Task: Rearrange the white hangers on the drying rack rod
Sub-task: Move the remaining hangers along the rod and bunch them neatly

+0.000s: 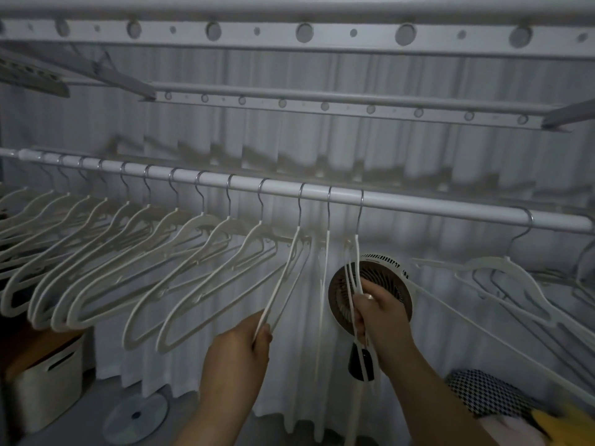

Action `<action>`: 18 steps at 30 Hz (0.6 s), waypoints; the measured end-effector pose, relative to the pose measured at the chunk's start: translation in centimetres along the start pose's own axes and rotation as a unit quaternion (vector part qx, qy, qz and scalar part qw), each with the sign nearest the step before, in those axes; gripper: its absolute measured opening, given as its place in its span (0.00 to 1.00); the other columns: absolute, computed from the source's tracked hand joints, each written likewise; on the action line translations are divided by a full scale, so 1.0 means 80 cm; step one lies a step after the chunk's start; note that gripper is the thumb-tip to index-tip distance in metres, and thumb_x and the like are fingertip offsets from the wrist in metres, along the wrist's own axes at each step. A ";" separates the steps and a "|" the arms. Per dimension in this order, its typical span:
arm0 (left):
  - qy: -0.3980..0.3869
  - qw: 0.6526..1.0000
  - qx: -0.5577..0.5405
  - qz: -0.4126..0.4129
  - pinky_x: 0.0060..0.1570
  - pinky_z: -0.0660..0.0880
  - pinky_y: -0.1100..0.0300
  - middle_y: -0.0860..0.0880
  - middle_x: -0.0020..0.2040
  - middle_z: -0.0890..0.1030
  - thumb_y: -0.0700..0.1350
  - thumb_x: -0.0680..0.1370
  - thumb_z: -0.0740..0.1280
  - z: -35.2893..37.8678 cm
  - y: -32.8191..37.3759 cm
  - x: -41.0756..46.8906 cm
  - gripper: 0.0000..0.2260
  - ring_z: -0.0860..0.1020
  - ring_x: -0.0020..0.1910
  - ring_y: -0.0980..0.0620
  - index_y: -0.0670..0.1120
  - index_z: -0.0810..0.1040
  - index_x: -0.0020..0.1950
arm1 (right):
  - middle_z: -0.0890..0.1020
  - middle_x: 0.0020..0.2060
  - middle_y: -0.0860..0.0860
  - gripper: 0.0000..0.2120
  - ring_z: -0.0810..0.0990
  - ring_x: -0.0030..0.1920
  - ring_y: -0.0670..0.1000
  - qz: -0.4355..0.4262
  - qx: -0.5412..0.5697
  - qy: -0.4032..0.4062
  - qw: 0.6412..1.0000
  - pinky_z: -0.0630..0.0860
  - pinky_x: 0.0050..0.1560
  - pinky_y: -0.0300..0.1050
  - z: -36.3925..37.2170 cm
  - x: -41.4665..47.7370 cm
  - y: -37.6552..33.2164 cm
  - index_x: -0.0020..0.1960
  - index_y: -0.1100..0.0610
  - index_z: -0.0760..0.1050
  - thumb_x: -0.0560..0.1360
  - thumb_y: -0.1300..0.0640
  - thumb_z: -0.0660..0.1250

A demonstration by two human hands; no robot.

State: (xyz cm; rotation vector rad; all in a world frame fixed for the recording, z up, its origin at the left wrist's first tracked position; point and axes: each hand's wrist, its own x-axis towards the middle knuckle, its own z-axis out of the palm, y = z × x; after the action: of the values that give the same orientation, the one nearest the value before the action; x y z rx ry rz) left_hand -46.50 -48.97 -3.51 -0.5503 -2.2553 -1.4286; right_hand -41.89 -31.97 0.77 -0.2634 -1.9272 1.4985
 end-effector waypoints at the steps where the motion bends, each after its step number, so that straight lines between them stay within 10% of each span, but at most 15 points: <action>1: 0.001 1.000 -0.003 0.002 0.41 0.78 0.52 0.41 0.39 0.84 0.42 0.77 0.61 0.001 0.000 0.000 0.10 0.81 0.37 0.45 0.45 0.79 0.55 | 0.66 0.22 0.54 0.15 0.63 0.21 0.49 0.000 0.001 -0.001 1.000 0.62 0.18 0.35 -0.002 -0.001 0.000 0.33 0.57 0.68 0.76 0.69 0.56; 8: 0.025 1.000 0.005 0.004 0.37 0.67 0.65 0.47 0.44 0.84 0.46 0.76 0.64 0.004 -0.002 0.002 0.14 0.80 0.46 0.49 0.46 0.76 0.61 | 0.68 0.23 0.52 0.08 0.64 0.17 0.42 0.012 -0.010 -0.002 1.000 0.64 0.17 0.34 -0.008 0.002 0.003 0.49 0.60 0.74 0.76 0.68 0.57; 13: 0.066 0.998 -0.002 0.023 0.59 0.71 0.54 0.45 0.61 0.76 0.44 0.74 0.67 -0.013 0.004 0.008 0.17 0.74 0.59 0.46 0.43 0.75 0.63 | 0.75 0.28 0.52 0.06 0.73 0.25 0.42 0.011 -0.054 0.018 0.998 0.73 0.28 0.33 -0.008 0.001 0.000 0.49 0.63 0.75 0.75 0.61 0.62; 18: 0.115 0.985 -0.032 0.124 0.54 0.65 0.61 0.49 0.50 0.78 0.37 0.74 0.66 -0.026 0.051 0.003 0.09 0.72 0.53 0.51 0.43 0.81 0.52 | 0.74 0.31 0.45 0.12 0.73 0.35 0.40 -0.050 -0.095 0.089 0.990 0.68 0.38 0.29 -0.043 -0.009 -0.005 0.58 0.61 0.75 0.75 0.60 0.64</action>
State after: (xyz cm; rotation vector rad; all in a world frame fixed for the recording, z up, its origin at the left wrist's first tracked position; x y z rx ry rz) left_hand -44.23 -49.23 0.46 -0.6267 -1.8956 -1.3665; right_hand -39.12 -29.78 1.23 -0.3672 -1.9102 1.1871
